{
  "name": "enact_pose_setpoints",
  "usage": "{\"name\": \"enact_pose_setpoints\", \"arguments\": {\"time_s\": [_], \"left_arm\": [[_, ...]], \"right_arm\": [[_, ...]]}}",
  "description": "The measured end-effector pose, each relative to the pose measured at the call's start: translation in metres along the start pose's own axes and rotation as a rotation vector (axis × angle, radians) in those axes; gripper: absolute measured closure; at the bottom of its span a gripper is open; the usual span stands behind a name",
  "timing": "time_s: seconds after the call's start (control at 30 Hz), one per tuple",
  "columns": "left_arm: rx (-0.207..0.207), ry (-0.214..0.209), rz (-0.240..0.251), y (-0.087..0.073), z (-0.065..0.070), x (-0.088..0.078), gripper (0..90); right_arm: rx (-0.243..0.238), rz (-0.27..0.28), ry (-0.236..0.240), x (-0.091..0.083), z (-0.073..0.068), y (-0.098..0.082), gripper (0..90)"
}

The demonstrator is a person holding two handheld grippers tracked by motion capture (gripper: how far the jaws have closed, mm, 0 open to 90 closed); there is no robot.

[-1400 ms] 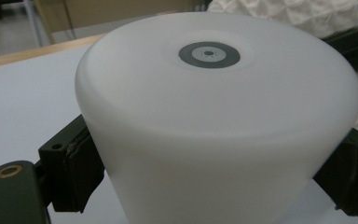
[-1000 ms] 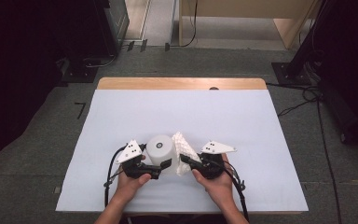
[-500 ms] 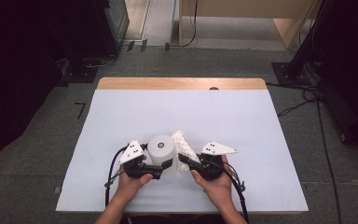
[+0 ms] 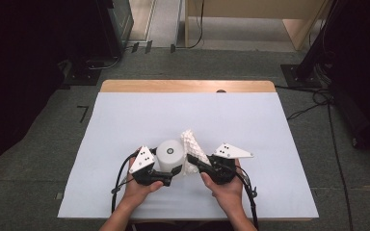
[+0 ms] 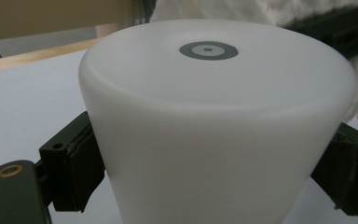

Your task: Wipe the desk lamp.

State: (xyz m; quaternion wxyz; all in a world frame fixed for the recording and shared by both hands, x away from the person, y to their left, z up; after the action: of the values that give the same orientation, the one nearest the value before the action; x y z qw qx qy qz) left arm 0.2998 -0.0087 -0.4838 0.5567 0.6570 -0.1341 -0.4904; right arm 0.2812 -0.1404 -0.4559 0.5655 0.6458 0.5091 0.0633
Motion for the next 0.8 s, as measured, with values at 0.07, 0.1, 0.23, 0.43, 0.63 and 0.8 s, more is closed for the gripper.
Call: {"name": "enact_pose_setpoints", "arguments": {"time_s": [0.07, 0.1, 0.23, 0.43, 0.63, 0.8], "left_arm": [[-0.005, 0.005, 0.001, -0.001, -0.003, 0.0, 8.7], [-0.001, 0.009, -0.002, -0.002, -0.005, 0.0, 8.7], [0.038, 0.067, -0.025, -0.009, -0.012, 0.002, 8.7], [0.065, 0.075, -0.045, -0.017, -0.012, 0.006, 8.6], [0.018, 0.196, -0.066, -0.024, -0.008, 0.004, 3.7], [-0.04, 0.324, -0.067, -0.022, -0.002, 0.005, 2.1]], "right_arm": [[0.021, -0.052, -0.005, 0.01, 0.005, -0.01, 79.2], [0.029, -0.071, -0.007, 0.014, 0.007, -0.014, 79.2], [0.031, -0.064, -0.022, 0.012, 0.012, -0.013, 79.1], [0.058, -0.013, -0.083, -0.006, 0.033, -0.006, 79.1], [0.075, -0.007, -0.101, -0.01, 0.041, -0.007, 79.1], [0.073, -0.006, -0.102, -0.01, 0.043, -0.007, 79.1]]}}
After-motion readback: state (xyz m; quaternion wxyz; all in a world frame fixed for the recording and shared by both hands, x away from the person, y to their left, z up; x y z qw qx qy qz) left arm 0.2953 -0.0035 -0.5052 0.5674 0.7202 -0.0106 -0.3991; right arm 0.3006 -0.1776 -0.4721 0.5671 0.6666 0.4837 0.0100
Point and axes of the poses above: each handheld gripper's, and its own axes: x roughly forward along the jaws, y roughly out of its top, z roughly to its right, the point moved 8 cm from there along x, roughly forward along the jaws, and after that the axes turned 11 degrees about -z, right-handed, at the moved point
